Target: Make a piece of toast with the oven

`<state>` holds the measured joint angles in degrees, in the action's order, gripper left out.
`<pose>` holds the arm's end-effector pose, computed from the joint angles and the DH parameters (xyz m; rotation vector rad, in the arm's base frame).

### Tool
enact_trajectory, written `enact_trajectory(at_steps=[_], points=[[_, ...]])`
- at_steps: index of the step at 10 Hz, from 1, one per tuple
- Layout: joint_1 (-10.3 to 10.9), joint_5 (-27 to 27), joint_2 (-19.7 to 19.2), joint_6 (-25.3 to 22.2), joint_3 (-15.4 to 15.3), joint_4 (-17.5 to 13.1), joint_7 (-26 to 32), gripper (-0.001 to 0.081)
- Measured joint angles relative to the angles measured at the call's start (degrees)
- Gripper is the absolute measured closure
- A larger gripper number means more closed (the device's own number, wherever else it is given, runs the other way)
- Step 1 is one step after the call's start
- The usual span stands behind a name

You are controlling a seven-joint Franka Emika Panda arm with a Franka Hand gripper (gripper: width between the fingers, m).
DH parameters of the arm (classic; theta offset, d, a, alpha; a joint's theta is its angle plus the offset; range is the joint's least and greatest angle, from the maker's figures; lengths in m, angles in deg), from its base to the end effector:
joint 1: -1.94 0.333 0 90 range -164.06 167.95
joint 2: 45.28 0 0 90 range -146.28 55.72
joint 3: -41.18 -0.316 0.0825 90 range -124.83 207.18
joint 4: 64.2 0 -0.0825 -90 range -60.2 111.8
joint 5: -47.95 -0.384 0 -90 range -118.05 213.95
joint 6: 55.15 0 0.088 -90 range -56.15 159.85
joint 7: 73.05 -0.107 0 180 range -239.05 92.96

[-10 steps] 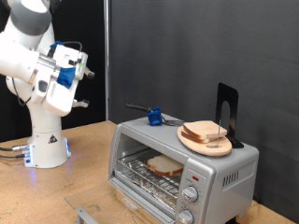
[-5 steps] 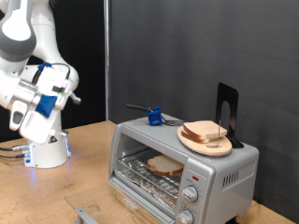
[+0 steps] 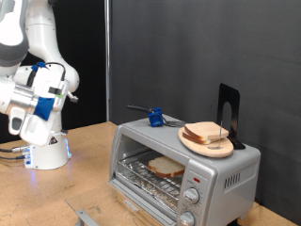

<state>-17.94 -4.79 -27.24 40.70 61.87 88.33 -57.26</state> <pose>0.3121 -0.1581 0.3397 -1.8188 0.8109 0.1692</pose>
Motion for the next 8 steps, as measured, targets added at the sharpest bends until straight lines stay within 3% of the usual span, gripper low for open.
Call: enact_trajectory(at_steps=[3, 5, 6, 8], points=[[-0.7, -0.25, -6.58, 4.52, 1.67, -3.73, 0.11, -0.0002], [-0.72, 0.57, -10.93, 4.98, 2.26, -6.63, 2.92, -0.0002], [-0.73, 1.27, -12.68, 5.1, 2.6, -7.59, 5.25, -0.0002], [-0.73, -0.22, -13.86, 10.11, 2.71, -7.59, 12.66, -0.0002]])
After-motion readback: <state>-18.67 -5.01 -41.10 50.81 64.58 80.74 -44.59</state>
